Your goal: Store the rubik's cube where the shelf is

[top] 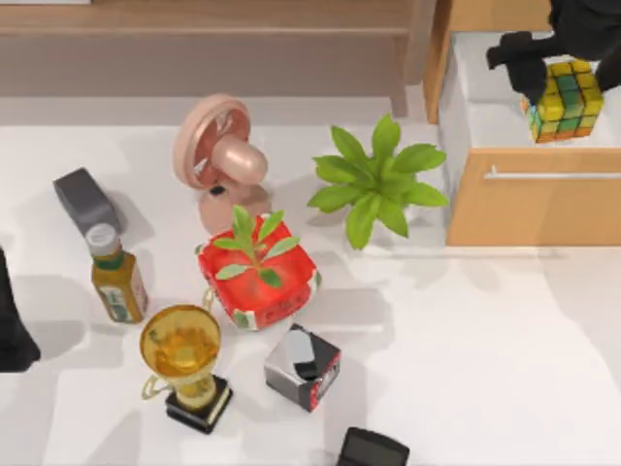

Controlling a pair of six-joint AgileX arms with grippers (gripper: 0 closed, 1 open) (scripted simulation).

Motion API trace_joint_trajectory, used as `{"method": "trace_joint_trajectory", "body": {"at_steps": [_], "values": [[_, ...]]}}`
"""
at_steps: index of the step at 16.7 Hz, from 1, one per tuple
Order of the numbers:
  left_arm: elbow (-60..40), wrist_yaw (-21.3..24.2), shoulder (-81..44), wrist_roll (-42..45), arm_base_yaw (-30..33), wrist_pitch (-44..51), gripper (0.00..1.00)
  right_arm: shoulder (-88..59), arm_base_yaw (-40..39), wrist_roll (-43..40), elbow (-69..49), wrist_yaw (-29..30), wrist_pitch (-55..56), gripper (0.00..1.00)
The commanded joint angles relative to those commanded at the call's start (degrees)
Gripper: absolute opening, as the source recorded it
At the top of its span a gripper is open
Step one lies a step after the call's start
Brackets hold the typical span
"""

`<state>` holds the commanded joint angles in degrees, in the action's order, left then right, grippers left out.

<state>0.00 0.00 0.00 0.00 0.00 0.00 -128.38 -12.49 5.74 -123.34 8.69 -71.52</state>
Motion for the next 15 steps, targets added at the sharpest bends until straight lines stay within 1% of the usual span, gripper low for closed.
{"method": "trace_joint_trajectory", "body": {"at_steps": [4,7,11,15], "values": [[0.0,0.0,0.0,0.0,0.0,0.0,1.00,9.2,-7.3,-1.9,7.9,6.0,9.7,0.00],[0.0,0.0,0.0,0.0,0.0,0.0,1.00,13.6,-14.0,-3.3,14.3,10.5,20.2,0.00],[0.0,0.0,0.0,0.0,0.0,0.0,1.00,15.0,-22.5,-5.1,22.7,16.8,38.3,0.00],[0.0,0.0,0.0,0.0,0.0,0.0,1.00,12.1,-28.8,-7.0,29.4,23.2,59.7,0.00]]}}
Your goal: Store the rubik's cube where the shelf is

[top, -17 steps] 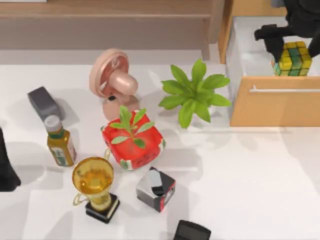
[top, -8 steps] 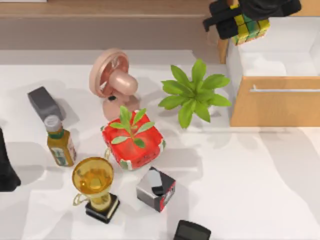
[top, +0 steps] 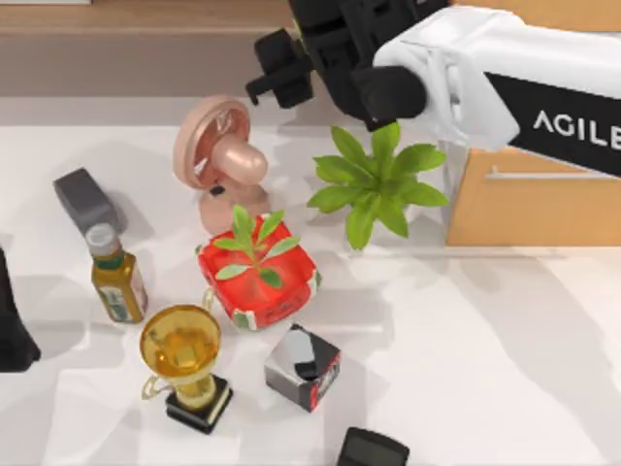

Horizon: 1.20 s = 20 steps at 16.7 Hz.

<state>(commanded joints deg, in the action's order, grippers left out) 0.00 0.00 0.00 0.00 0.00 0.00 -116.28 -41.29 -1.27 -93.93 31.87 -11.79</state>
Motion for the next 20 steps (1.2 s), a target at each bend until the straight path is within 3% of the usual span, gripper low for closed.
{"method": "trace_joint_trajectory", "body": {"at_steps": [7,11,15,20], "values": [[0.0,0.0,0.0,0.0,0.0,0.0,1.00,-10.1,-5.3,-2.7,5.1,9.8,38.3,0.00],[0.0,0.0,0.0,0.0,0.0,0.0,1.00,-15.3,-6.1,-3.7,5.5,14.0,54.9,0.00],[0.0,0.0,0.0,0.0,0.0,0.0,1.00,-18.4,-5.9,-4.2,5.3,16.6,64.6,0.00],[0.0,0.0,0.0,0.0,0.0,0.0,1.00,-19.0,-5.8,-4.3,5.2,17.0,66.1,0.00]]}}
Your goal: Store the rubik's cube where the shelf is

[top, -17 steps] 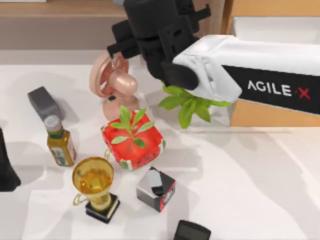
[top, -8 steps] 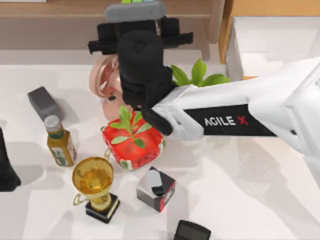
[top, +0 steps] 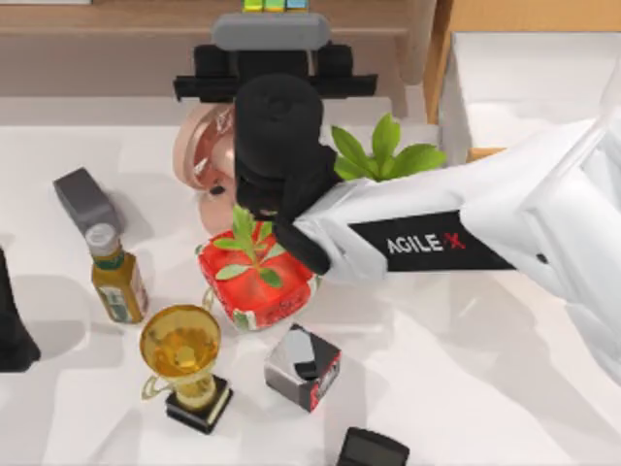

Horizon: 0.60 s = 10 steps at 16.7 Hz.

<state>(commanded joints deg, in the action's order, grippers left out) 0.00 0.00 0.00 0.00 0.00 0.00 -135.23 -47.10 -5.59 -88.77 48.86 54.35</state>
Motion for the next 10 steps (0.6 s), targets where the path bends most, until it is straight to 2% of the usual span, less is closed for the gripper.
{"method": "trace_joint_trajectory", "body": {"at_steps": [5,10], "values": [[0.0,0.0,0.0,0.0,0.0,0.0,1.00,-1.2,0.6,0.2,-2.2,-0.7,-1.4,0.00],[0.0,0.0,0.0,0.0,0.0,0.0,1.00,-8.1,3.9,0.6,-17.3,-3.9,-8.6,0.00]]}}
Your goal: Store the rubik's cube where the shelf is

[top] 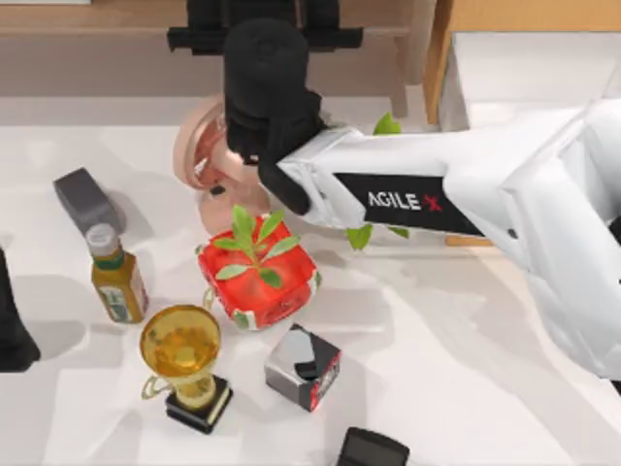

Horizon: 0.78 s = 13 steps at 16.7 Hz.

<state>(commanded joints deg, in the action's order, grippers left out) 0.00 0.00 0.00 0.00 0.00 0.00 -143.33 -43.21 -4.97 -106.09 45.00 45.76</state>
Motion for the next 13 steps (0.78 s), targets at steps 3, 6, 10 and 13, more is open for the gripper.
{"method": "trace_joint_trajectory", "body": {"at_steps": [3,6,10,13], "values": [[0.0,0.0,0.0,0.0,0.0,0.0,1.00,-4.6,2.3,0.3,-9.5,-2.2,-4.9,0.00],[0.0,0.0,0.0,0.0,0.0,0.0,1.00,-7.1,3.7,0.5,-13.7,-3.5,-7.9,0.00],[0.0,0.0,0.0,0.0,0.0,0.0,1.00,-7.2,3.8,0.5,-13.9,-3.6,-8.0,0.00],[0.0,0.0,0.0,0.0,0.0,0.0,1.00,-7.2,3.8,0.5,-13.9,-3.6,-8.0,0.23]]}}
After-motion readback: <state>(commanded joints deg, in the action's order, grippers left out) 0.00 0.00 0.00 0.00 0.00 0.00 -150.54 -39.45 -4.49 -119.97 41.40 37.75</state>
